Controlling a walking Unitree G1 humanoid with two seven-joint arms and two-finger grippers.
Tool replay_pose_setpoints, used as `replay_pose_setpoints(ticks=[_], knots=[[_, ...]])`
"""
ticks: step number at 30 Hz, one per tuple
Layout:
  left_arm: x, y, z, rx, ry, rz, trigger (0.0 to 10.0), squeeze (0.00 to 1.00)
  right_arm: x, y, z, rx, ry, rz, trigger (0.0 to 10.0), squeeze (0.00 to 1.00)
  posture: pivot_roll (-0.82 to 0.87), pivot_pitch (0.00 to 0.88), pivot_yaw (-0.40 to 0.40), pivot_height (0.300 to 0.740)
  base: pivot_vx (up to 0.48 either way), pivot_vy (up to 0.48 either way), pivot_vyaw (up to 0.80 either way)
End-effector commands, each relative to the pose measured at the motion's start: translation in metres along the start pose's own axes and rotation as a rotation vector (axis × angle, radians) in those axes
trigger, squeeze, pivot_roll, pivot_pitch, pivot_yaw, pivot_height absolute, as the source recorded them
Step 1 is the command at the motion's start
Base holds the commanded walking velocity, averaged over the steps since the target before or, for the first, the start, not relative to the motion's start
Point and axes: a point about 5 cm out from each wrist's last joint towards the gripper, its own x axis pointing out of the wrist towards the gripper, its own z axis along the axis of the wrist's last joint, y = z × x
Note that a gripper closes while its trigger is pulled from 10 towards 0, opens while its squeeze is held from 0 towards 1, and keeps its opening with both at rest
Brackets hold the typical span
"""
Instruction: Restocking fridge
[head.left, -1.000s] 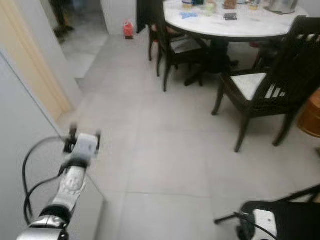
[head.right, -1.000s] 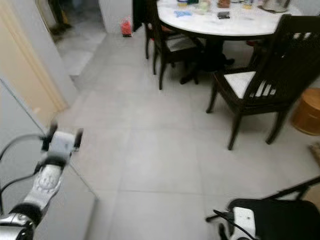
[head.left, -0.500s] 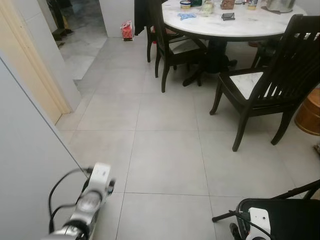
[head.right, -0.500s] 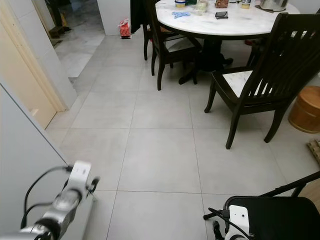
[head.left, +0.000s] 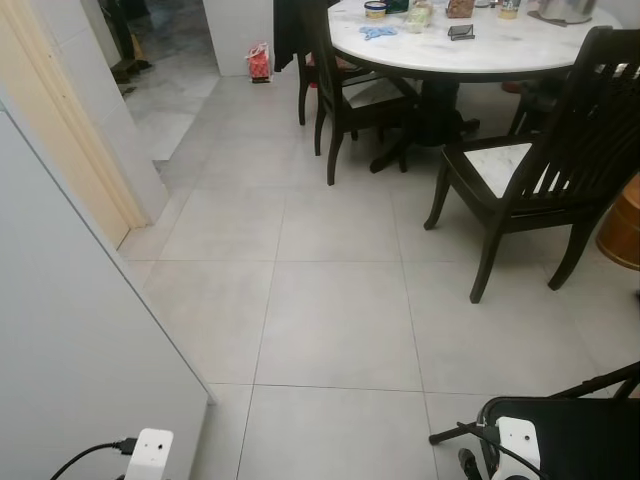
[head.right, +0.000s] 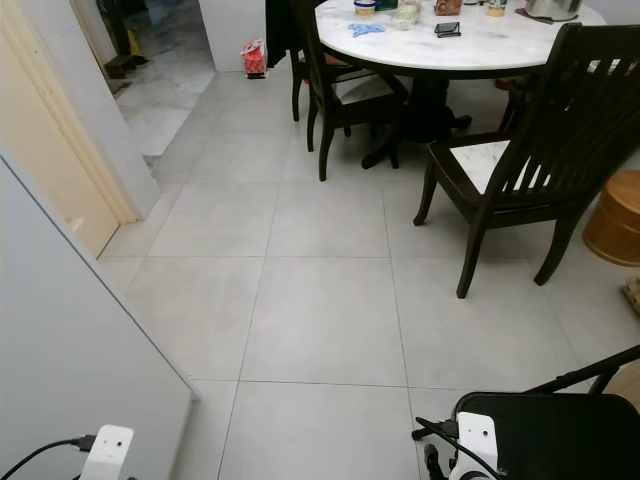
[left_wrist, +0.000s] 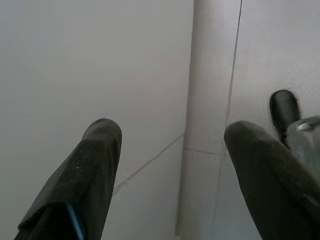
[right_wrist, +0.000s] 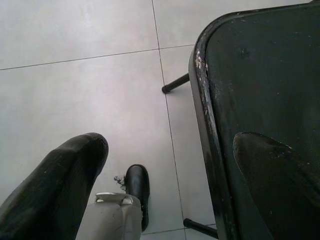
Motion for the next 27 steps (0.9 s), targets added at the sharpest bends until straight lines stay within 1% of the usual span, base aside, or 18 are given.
replay_pose_setpoints(ticks=[1, 5, 8, 13, 16, 18, 25, 27], knots=[[-0.001, -0.002, -0.005, -0.036, 0.016, -0.010, 10.0, 0.00, 0.000, 0.001, -0.004, 0.003, 0.018, 0.013, 10.0, 0.00, -0.17, 0.000, 0.065, 0.740, 0.000, 0.000, 0.00], [-0.001, -0.007, -0.009, -0.046, 0.025, -0.017, 10.0, 0.00, -0.001, -0.003, -0.004, -0.008, 0.019, 0.011, 10.0, 0.00, -0.17, 0.000, 0.034, 0.740, 0.000, 0.000, 0.00], [-0.003, -0.020, -0.012, -0.067, 0.032, -0.034, 10.0, 0.00, -0.003, -0.012, -0.004, -0.050, 0.028, 0.006, 10.0, 0.00, -0.15, 0.000, -0.013, 0.740, 0.000, 0.000, 0.00], [-0.004, -0.026, -0.013, -0.078, 0.038, -0.047, 10.0, 0.00, -0.003, -0.015, -0.001, -0.074, 0.021, 0.006, 10.0, 0.00, -0.14, 0.000, -0.018, 0.740, 0.000, 0.000, 0.00], [-0.004, -0.026, -0.013, -0.073, 0.039, -0.049, 10.0, 0.00, -0.003, -0.014, 0.000, -0.065, 0.012, 0.007, 10.0, 0.00, -0.13, 0.000, -0.013, 0.740, 0.000, 0.000, 0.00], [-0.003, -0.025, -0.012, -0.075, 0.036, -0.046, 10.0, 0.00, -0.002, -0.012, 0.001, -0.077, 0.014, 0.012, 10.0, 0.00, -0.13, 0.000, -0.004, 0.740, 0.000, 0.000, 0.00], [-0.002, -0.016, -0.010, -0.049, 0.029, -0.038, 10.0, 0.00, 0.000, -0.002, 0.003, -0.101, 0.008, 0.048, 10.0, 0.00, -0.13, 0.000, 0.052, 0.740, 0.000, 0.000, 0.00], [-0.002, -0.015, -0.010, -0.041, 0.030, -0.037, 10.0, 0.00, 0.000, -0.001, 0.003, -0.083, 0.005, 0.042, 10.0, 0.00, -0.13, 0.000, 0.063, 0.740, 0.000, 0.000, 0.80]])
